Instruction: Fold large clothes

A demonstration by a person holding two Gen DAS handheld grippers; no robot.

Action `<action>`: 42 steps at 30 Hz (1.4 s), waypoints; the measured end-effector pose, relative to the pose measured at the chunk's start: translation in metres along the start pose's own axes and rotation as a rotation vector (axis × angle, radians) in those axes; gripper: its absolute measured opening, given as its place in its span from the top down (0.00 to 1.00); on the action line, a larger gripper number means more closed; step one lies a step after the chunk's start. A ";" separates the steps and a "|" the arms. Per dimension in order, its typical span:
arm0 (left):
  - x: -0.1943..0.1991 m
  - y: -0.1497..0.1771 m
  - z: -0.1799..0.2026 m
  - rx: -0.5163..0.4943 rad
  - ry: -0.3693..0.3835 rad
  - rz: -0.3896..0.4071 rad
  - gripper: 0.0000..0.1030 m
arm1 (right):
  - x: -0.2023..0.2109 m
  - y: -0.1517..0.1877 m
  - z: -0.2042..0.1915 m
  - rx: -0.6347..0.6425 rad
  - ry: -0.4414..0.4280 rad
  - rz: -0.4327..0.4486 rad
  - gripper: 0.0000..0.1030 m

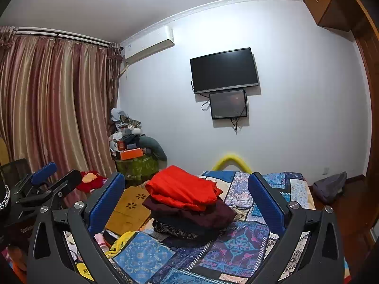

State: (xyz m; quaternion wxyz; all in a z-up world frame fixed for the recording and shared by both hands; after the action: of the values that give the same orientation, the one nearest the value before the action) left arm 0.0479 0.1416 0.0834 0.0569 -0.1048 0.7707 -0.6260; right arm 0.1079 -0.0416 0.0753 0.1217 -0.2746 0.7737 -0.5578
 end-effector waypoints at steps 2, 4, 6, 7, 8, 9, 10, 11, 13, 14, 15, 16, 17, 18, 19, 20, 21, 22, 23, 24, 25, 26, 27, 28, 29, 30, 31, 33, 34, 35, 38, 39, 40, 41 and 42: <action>-0.002 0.001 0.002 0.001 0.008 -0.003 0.01 | 0.002 0.001 0.001 0.000 0.006 -0.002 0.00; -0.004 0.002 0.003 -0.001 0.009 -0.006 0.01 | 0.004 0.001 0.001 0.003 0.012 -0.005 0.00; -0.004 0.001 0.002 0.000 0.008 -0.006 0.01 | 0.005 0.002 0.002 0.003 0.017 -0.007 0.00; -0.004 0.002 0.002 0.000 0.010 -0.007 0.01 | 0.006 0.001 0.003 0.001 0.019 -0.009 0.00; -0.005 0.002 0.003 0.001 0.012 -0.009 0.01 | 0.005 0.001 0.002 0.000 0.021 -0.012 0.00; -0.005 0.002 0.003 0.002 0.013 -0.011 0.01 | 0.005 0.002 0.003 -0.001 0.022 -0.013 0.00; -0.006 0.002 0.001 0.004 0.015 -0.013 0.01 | 0.006 0.001 0.004 -0.002 0.024 -0.015 0.00; -0.007 0.003 0.001 0.004 0.017 -0.014 0.01 | 0.006 0.001 0.004 -0.004 0.025 -0.016 0.00; -0.008 0.004 0.002 0.004 0.017 -0.016 0.01 | 0.007 0.000 0.005 -0.008 0.025 -0.016 0.00; -0.008 0.004 0.002 0.004 0.016 -0.017 0.01 | 0.007 0.001 0.005 -0.009 0.025 -0.017 0.00; -0.009 0.004 0.002 0.006 0.017 -0.018 0.01 | 0.008 0.001 0.005 -0.010 0.026 -0.017 0.00; -0.009 0.005 0.001 0.008 0.019 -0.019 0.01 | 0.008 0.000 0.005 -0.011 0.026 -0.017 0.00; -0.010 0.005 0.001 0.011 0.023 -0.021 0.01 | 0.008 -0.001 0.005 -0.011 0.028 -0.018 0.00; -0.010 0.006 0.001 0.014 0.024 -0.022 0.01 | 0.009 -0.002 0.006 -0.012 0.029 -0.019 0.00; -0.010 0.006 0.001 0.016 0.024 -0.023 0.01 | 0.010 -0.002 0.005 -0.011 0.030 -0.018 0.00; -0.011 0.006 0.001 0.017 0.025 -0.024 0.01 | 0.010 -0.002 0.005 -0.011 0.031 -0.017 0.00; -0.012 0.007 0.001 0.017 0.028 -0.025 0.01 | 0.010 -0.002 0.005 -0.010 0.032 -0.016 0.00; -0.012 0.007 0.002 0.018 0.030 -0.026 0.01 | 0.011 -0.002 0.005 -0.008 0.034 -0.015 0.00; -0.013 0.008 0.003 0.019 0.031 -0.027 0.01 | 0.011 -0.002 0.005 -0.008 0.035 -0.015 0.00; -0.013 0.008 0.003 0.018 0.032 -0.028 0.01 | 0.011 -0.003 0.005 -0.008 0.037 -0.015 0.00; -0.013 0.008 0.004 0.017 0.031 -0.030 0.01 | 0.011 -0.003 0.005 -0.009 0.037 -0.016 0.00; -0.013 0.008 0.004 0.018 0.030 -0.029 0.01 | 0.010 -0.003 0.004 -0.010 0.035 -0.019 0.00; -0.013 0.008 0.004 0.018 0.031 -0.030 0.01 | 0.010 -0.002 0.004 -0.010 0.035 -0.021 0.00; -0.013 0.009 0.004 0.019 0.033 -0.031 0.01 | 0.011 -0.002 0.004 -0.009 0.035 -0.021 0.00; -0.014 0.009 0.004 0.019 0.034 -0.032 0.01 | 0.011 -0.002 0.003 -0.008 0.036 -0.021 0.00; -0.014 0.010 0.004 0.020 0.033 -0.034 0.01 | 0.011 -0.002 0.003 -0.006 0.036 -0.022 0.00; -0.014 0.010 0.004 0.022 0.032 -0.035 0.01 | 0.011 -0.002 0.003 -0.004 0.035 -0.024 0.00; -0.015 0.011 0.004 0.027 0.036 -0.038 0.01 | 0.011 -0.002 0.002 -0.004 0.036 -0.026 0.00; -0.015 0.011 0.004 0.030 0.038 -0.039 0.01 | 0.011 -0.002 0.003 -0.006 0.037 -0.026 0.00; -0.016 0.011 0.003 0.034 0.040 -0.042 0.01 | 0.011 -0.002 0.003 -0.009 0.037 -0.027 0.00; -0.017 0.012 0.003 0.036 0.048 -0.045 0.01 | 0.010 -0.003 0.003 -0.013 0.036 -0.028 0.00; -0.017 0.012 0.004 0.036 0.052 -0.045 0.01 | 0.010 -0.002 0.003 -0.011 0.036 -0.028 0.00; -0.018 0.012 0.004 0.035 0.054 -0.045 0.01 | 0.010 -0.003 0.004 -0.012 0.037 -0.027 0.00; -0.018 0.012 0.004 0.032 0.057 -0.045 0.01 | 0.010 -0.003 0.004 -0.013 0.038 -0.028 0.00; -0.018 0.012 0.005 0.030 0.060 -0.045 0.01 | 0.009 -0.002 0.004 -0.014 0.038 -0.029 0.00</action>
State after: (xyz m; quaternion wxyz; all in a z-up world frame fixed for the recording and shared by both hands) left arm 0.0658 0.1432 0.0700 0.0213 -0.1026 0.7598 -0.6416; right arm 0.1029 -0.0506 0.0772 0.0969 -0.2758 0.7758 -0.5592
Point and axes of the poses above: each gripper's, at about its wrist camera, not at the fingertips, and x roughly against the way its jaws point, z to its right, y to its underside, the point moved 4 cm from there along -x, roughly the way its jaws point, and after that the axes turned 14 degrees about -x, right-handed, at the moved point
